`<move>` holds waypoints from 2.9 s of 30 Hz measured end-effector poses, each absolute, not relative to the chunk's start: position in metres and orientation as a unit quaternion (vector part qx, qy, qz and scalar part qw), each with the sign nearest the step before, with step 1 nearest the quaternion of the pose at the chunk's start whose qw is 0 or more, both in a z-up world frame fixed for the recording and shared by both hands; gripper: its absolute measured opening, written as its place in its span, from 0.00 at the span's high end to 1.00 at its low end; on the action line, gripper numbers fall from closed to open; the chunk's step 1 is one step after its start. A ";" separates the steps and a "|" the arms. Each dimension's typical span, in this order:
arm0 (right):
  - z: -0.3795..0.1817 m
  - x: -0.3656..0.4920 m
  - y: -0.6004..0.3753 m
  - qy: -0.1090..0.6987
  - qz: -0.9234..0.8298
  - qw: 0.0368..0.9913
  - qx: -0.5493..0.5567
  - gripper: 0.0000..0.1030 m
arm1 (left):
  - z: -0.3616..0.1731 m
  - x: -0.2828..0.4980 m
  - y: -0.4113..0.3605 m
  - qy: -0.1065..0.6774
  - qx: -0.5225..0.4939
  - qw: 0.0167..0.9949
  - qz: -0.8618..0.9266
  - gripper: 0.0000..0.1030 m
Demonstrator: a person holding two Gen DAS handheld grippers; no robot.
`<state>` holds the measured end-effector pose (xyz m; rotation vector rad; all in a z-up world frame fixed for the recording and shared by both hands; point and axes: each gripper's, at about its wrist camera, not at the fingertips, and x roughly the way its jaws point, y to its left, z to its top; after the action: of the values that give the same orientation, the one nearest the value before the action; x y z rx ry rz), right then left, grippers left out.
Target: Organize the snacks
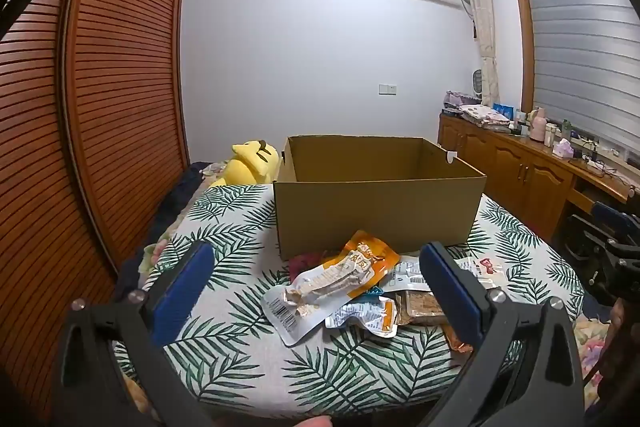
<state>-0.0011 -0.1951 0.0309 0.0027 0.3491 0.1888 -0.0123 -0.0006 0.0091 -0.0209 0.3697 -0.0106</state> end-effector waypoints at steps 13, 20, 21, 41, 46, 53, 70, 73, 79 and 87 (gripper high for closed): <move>0.032 -0.003 -0.195 0.171 0.094 0.981 0.001 0.00 | 0.009 -0.014 0.001 0.183 -0.010 0.983 -0.005 0.00; 0.034 -0.002 -0.193 0.168 0.094 0.981 0.002 0.00 | 0.009 -0.016 0.003 0.182 -0.010 0.983 -0.005 0.00; 0.033 -0.002 -0.193 0.168 0.095 0.981 0.003 0.00 | 0.009 -0.016 0.003 0.182 -0.010 0.983 -0.005 0.00; 0.028 -0.004 -0.196 0.175 0.096 0.980 0.002 0.00 | 0.004 -0.016 -0.003 0.192 -0.007 0.981 -0.012 0.00; 0.021 -0.002 -0.198 0.187 0.096 0.978 0.000 0.00 | -0.004 -0.010 -0.005 0.207 -0.006 0.978 -0.019 0.00; 0.007 0.002 -0.209 0.213 0.101 0.972 -0.003 0.00 | -0.021 0.007 -0.004 0.236 -0.004 0.971 -0.029 0.00; -0.048 0.037 -0.237 0.335 0.145 0.930 -0.037 0.07 | -0.052 0.042 0.003 0.294 -0.009 0.953 -0.069 0.00; -0.057 0.044 -0.231 0.357 0.164 0.917 -0.069 0.10 | -0.059 0.047 0.004 0.306 -0.008 0.949 -0.075 0.00; -0.069 0.054 -0.223 0.389 0.178 0.896 -0.123 0.21 | -0.070 0.050 0.007 0.326 -0.019 0.941 -0.089 0.00; -0.081 0.074 -0.225 0.409 0.183 0.886 -0.119 0.39 | -0.080 0.059 0.005 0.345 -0.023 0.932 -0.106 0.00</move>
<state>0.0735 -0.2251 -0.0814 -0.2471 0.8512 0.3796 0.0589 0.0055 -0.0804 -0.0480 0.7055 -0.2164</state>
